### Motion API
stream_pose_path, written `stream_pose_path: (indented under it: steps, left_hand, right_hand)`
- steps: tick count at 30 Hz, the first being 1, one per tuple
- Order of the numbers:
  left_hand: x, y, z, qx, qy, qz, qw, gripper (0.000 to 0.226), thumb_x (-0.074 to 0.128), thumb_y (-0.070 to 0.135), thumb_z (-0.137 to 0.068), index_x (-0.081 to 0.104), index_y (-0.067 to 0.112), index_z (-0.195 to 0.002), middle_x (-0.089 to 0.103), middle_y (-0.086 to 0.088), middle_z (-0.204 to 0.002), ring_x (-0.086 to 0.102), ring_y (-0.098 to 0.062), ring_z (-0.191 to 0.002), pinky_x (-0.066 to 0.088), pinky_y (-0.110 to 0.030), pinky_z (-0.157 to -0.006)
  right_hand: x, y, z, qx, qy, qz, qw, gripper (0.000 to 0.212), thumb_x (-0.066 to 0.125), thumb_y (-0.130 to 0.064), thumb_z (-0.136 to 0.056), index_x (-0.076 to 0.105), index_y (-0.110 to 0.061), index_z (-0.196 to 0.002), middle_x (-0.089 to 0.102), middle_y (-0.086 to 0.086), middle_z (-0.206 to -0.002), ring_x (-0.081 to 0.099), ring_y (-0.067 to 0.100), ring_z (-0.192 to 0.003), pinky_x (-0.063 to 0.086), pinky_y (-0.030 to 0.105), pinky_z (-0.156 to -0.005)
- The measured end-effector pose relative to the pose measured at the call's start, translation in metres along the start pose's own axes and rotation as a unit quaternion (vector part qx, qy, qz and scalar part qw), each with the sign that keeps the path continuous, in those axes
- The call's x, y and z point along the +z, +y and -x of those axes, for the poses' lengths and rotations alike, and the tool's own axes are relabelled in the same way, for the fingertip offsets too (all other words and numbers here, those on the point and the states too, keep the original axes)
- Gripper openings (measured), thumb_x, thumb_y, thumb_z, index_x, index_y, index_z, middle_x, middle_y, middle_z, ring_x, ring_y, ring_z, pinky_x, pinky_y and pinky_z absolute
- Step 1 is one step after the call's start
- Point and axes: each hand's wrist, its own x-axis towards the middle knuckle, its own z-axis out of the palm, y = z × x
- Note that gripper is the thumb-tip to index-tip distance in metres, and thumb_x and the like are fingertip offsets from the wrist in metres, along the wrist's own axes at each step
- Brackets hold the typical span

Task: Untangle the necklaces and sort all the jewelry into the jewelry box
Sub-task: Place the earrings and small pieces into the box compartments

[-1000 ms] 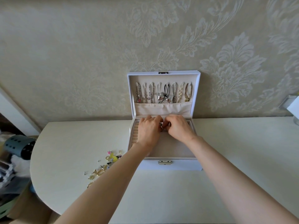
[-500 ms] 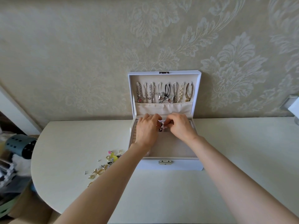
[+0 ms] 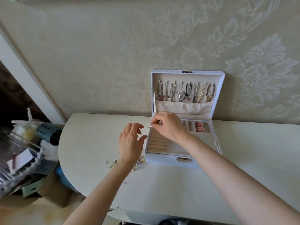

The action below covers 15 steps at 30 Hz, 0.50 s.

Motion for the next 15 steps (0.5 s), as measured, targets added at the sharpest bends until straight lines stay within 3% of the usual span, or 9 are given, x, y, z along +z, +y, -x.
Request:
stream_pose_path:
  steps: [4, 8, 15]
  left_hand:
    - [-0.024, -0.027, 0.018, -0.054, 0.002, 0.001, 0.999, 0.030, 0.076, 0.012, -0.074, 0.060, 0.016, -0.099, 0.051, 0.015, -0.077, 0.053, -0.016, -0.073, 0.046, -0.038, -0.070]
    - [-0.037, -0.050, 0.035, -0.099, -0.003, 0.006, 0.995, 0.027, 0.075, 0.014, -0.077, 0.059, 0.015, -0.099, 0.052, 0.018, -0.072, 0.054, -0.017, -0.075, 0.047, -0.038, -0.070]
    - [-0.050, -0.083, 0.052, -0.124, -0.032, 0.008, 0.992, 0.016, 0.071, 0.007, -0.079, 0.064, 0.015, -0.092, 0.060, 0.011, -0.078, 0.055, -0.016, -0.077, 0.047, -0.036, -0.071]
  right_hand:
    - [0.022, -0.016, -0.002, -0.035, -0.039, 0.014, 0.999, 0.012, 0.072, -0.029, -0.080, 0.072, -0.017, -0.081, 0.067, -0.002, -0.084, 0.052, 0.012, -0.075, 0.040, 0.026, -0.078]
    - [0.040, -0.029, -0.005, -0.047, -0.068, 0.022, 0.996, 0.008, 0.070, -0.027, -0.082, 0.072, -0.020, -0.086, 0.066, -0.002, -0.088, 0.052, 0.015, -0.086, 0.034, 0.024, -0.080]
    - [0.064, -0.048, -0.011, -0.080, -0.199, 0.094, 0.972, 0.024, 0.056, -0.007, -0.086, 0.071, -0.022, -0.099, 0.065, -0.003, -0.100, 0.048, 0.016, -0.103, 0.030, 0.030, -0.087]
